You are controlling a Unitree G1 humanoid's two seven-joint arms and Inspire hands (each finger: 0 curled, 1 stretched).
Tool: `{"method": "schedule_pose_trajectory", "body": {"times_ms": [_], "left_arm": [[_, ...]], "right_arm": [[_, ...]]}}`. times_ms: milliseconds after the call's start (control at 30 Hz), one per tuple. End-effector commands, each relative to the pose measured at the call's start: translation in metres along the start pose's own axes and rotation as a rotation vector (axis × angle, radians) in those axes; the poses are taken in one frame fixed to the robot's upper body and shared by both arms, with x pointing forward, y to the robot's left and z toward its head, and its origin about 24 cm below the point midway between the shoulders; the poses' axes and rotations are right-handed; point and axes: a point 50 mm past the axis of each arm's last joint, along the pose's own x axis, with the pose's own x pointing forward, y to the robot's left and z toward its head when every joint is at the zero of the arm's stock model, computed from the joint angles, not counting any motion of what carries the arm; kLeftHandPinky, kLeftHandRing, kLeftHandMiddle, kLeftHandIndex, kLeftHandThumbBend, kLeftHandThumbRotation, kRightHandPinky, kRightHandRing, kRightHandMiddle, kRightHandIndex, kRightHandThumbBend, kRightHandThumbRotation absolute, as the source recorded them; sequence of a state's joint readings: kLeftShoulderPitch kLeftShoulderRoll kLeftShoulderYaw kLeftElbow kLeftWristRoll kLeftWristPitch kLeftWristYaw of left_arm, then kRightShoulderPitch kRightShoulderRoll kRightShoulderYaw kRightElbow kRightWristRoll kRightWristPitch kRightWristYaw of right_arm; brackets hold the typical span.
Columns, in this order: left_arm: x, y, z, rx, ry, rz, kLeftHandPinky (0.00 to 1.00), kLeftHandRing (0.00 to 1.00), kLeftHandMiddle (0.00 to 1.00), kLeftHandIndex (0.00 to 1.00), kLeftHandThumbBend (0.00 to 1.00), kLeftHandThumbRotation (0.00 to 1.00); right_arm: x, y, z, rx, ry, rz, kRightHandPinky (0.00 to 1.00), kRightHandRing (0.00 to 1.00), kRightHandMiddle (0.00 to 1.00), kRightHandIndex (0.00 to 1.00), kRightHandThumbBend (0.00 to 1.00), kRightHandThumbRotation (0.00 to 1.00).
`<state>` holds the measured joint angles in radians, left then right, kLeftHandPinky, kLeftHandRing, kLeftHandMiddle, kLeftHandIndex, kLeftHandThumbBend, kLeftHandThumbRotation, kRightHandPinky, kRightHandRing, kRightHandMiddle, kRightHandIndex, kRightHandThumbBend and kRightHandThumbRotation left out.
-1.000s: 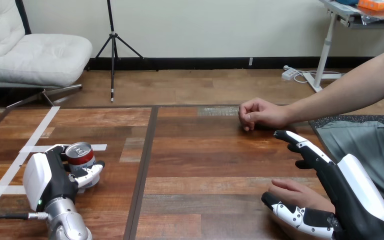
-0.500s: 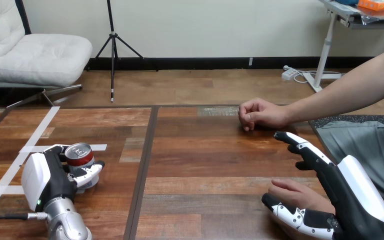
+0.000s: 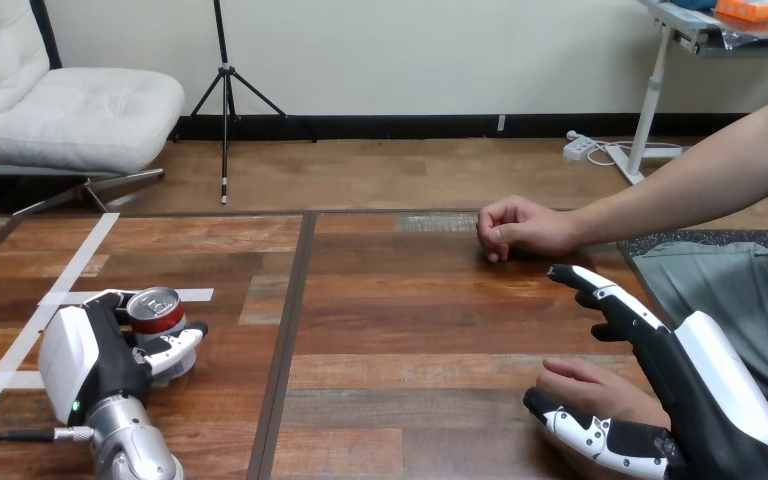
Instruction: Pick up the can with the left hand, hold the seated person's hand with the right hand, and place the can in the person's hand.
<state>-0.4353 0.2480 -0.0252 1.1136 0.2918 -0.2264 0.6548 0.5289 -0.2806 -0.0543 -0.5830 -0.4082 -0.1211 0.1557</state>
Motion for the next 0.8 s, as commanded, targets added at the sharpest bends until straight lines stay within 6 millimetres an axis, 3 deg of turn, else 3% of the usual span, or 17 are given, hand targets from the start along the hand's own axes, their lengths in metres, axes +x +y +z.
{"method": "schedule_pose_trajectory", "body": {"times_ms": [0, 767], "left_arm": [[0.0157, 0.0074, 0.0300, -0.029, -0.106, 0.048, 0.44, 0.50, 0.53, 0.51, 0.62, 0.00], [0.0171, 0.0099, 0.0313, -0.057, -0.120, 0.053, 0.40, 0.46, 0.49, 0.50, 0.64, 0.00]], "right_arm": [[0.0057, -0.0102, 0.0135, -0.018, -0.086, -0.056, 0.80, 0.89, 0.91, 0.88, 0.53, 0.00], [0.0060, -0.0094, 0.0132, -0.017, -0.082, -0.056, 0.80, 0.90, 0.92, 0.89, 0.53, 0.00]]}}
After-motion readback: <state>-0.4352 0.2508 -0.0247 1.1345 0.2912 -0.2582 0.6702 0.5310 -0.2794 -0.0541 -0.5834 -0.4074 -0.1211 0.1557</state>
